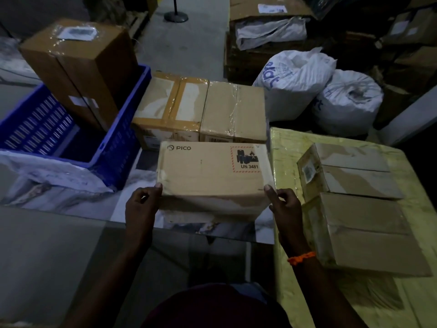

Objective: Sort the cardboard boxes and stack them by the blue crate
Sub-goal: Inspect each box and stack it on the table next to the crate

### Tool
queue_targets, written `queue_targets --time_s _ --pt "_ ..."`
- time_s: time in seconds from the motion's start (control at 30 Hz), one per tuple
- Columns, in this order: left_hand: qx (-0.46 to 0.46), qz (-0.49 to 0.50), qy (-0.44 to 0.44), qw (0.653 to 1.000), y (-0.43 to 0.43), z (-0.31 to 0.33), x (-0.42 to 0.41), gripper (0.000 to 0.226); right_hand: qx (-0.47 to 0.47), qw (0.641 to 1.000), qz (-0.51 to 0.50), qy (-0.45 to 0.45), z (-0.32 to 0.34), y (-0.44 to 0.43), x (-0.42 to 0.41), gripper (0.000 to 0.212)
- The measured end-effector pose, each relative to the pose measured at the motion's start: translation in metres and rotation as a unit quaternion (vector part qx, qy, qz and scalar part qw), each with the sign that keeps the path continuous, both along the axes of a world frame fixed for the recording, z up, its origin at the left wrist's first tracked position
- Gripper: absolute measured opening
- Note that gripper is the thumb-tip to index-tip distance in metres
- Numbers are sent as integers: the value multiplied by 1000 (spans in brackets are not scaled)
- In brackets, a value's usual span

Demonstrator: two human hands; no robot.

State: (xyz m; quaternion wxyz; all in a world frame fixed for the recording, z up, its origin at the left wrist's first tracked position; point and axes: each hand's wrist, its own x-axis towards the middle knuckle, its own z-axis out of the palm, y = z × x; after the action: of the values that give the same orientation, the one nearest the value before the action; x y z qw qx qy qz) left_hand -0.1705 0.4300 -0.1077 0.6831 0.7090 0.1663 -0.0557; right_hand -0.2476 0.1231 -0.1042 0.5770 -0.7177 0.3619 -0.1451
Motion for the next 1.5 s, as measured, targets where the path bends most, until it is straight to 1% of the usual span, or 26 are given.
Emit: queue_targets --time_s 0.07,0.1,0.13,0.17,0.2,0.23,0.27,0.3,0.33,0.37,0.4,0.43,0.5,0.57,0.7,0.9,0.97,1.07,1.2,1.37,1.5 --pt "22 -10 4 1000 2 -1 -2 29 -37 999 13 10 1 2 -3 36" --pt "46 -16 -9 999 1 1 -2 28 -74 997 17 13 2 2 -5 35" --pt "90 -24 -44 995 0 4 -2 29 -123 992 21 7 4 3 -5 36" --pt "152 -40 -104 982 -1 9 1 34 -177 984 33 -12 5 5 -2 41" --pt "220 -65 -177 957 -4 14 6 39 -225 972 61 -39 6 8 3 46" --pt "277 -107 -244 923 -9 18 12 41 -257 958 106 -67 7 11 10 53" --pt "322 -171 -287 886 -16 23 19 42 -286 941 165 -76 7 15 20 59" --pt "365 -246 -310 843 -25 24 27 45 -322 917 227 -60 7 19 32 66" --pt "411 -317 -312 796 -36 25 34 53 -369 886 281 -19 9 25 45 72" --pt "457 -370 -294 753 -48 25 39 64 -418 850 321 23 9 31 57 77" --pt "499 -396 -272 722 -57 21 43 72 -456 817 349 57 9 38 66 78" --pt "528 -401 -261 701 -64 18 45 74 -482 794 363 81 10 45 72 79" --pt "559 -389 -268 682 -69 9 45 69 -504 774 368 102 7 50 77 80" --pt "568 -381 -271 677 -68 3 43 65 -512 770 367 103 1 49 74 78" --pt "579 -381 -267 669 -69 2 43 64 -510 769 371 108 0 50 74 77" --pt "559 -407 -261 673 -62 10 34 74 -494 770 388 108 4 42 58 76" --pt "558 -413 -255 673 -52 10 28 78 -496 774 376 114 1 32 44 78" --pt "565 -401 -282 664 -38 6 19 73 -506 778 354 117 -4 23 25 82" --pt "575 -392 -280 662 -37 -3 18 71 -509 783 341 110 -10 22 23 81" --pt "566 -388 -283 669 -38 -5 18 70 -511 785 336 100 -14 21 22 78" --pt "553 -369 -299 684 -40 -7 15 69 -516 789 320 91 -19 21 22 78"
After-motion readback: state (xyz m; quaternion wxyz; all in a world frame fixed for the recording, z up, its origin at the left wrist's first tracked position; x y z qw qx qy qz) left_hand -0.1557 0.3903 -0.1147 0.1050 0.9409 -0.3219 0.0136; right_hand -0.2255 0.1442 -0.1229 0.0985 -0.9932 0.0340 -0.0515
